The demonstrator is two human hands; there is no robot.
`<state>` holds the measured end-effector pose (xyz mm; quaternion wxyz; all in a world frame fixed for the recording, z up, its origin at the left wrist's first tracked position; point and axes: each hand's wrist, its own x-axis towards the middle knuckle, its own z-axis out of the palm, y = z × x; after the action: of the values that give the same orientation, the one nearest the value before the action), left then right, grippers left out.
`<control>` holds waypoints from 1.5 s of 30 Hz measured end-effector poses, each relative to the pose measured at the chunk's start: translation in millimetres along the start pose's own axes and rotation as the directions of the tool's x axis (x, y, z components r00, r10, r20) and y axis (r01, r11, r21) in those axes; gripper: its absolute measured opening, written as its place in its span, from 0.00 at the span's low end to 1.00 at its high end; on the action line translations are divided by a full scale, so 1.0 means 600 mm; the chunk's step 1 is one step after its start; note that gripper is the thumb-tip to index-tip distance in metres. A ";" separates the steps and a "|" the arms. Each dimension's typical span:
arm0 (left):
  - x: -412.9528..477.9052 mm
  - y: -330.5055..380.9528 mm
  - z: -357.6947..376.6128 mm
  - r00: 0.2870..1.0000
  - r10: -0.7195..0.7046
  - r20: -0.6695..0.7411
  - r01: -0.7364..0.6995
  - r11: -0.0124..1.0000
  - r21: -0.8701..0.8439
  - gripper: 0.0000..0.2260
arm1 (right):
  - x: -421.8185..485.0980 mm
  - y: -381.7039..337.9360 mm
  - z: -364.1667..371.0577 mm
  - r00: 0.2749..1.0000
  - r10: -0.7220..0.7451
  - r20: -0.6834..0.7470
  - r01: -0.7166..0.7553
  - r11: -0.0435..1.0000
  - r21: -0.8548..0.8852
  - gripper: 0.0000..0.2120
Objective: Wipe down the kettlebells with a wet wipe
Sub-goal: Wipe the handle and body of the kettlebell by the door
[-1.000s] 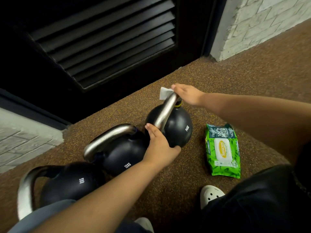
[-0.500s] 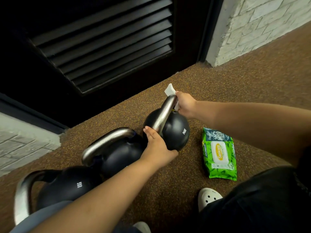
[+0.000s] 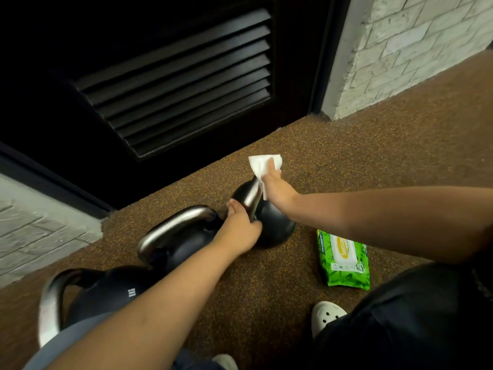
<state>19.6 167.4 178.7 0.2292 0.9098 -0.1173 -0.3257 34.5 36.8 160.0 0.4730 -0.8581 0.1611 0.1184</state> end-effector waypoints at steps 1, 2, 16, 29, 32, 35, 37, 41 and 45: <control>-0.002 0.003 -0.003 0.997 0.033 -0.070 -0.035 0.999 -0.017 0.33 | 0.003 0.012 -0.002 0.998 0.043 0.036 -0.042 0.999 -0.027 0.25; -0.003 0.005 -0.005 0.984 0.094 -0.150 -0.097 0.995 -0.014 0.32 | -0.003 0.012 -0.010 0.995 0.074 0.062 -0.074 0.997 -0.014 0.25; 0.118 0.093 0.010 0.817 0.575 -0.025 -0.474 0.697 0.537 0.25 | -0.014 0.109 -0.037 0.965 -0.259 -0.035 0.260 0.965 0.031 0.28; 0.225 0.108 -0.008 0.888 0.447 0.108 -0.329 0.454 0.828 0.28 | 0.011 0.249 0.043 0.973 -0.223 0.057 0.229 0.966 -0.123 0.36; 0.242 0.135 -0.008 0.918 0.363 0.160 -0.309 0.402 0.862 0.26 | 0.013 0.259 0.052 0.966 -0.259 0.027 0.260 0.957 -0.130 0.38; 0.260 0.169 -0.005 0.950 0.255 0.181 -0.252 0.282 0.926 0.27 | 0.016 0.265 0.052 0.961 -0.278 0.009 0.276 0.953 -0.128 0.38; 0.267 0.189 0.001 0.959 0.165 0.230 -0.260 0.196 0.946 0.27 | 0.017 0.268 0.049 0.960 -0.281 0.009 0.280 0.952 -0.127 0.38; 0.261 0.205 0.008 0.968 0.134 0.214 -0.230 0.118 0.966 0.17 | 0.017 0.269 0.050 0.958 -0.286 0.023 0.287 0.950 -0.124 0.37; 0.246 0.184 0.013 0.959 0.249 0.136 -0.172 0.128 0.977 0.22 | 0.018 0.264 0.045 0.960 -0.279 0.038 0.281 0.950 -0.135 0.37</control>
<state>120.0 15.5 148.3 -0.3657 0.8239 -0.4189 -0.1096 -18.6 -21.1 19.4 0.4257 -0.9019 0.0248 0.0690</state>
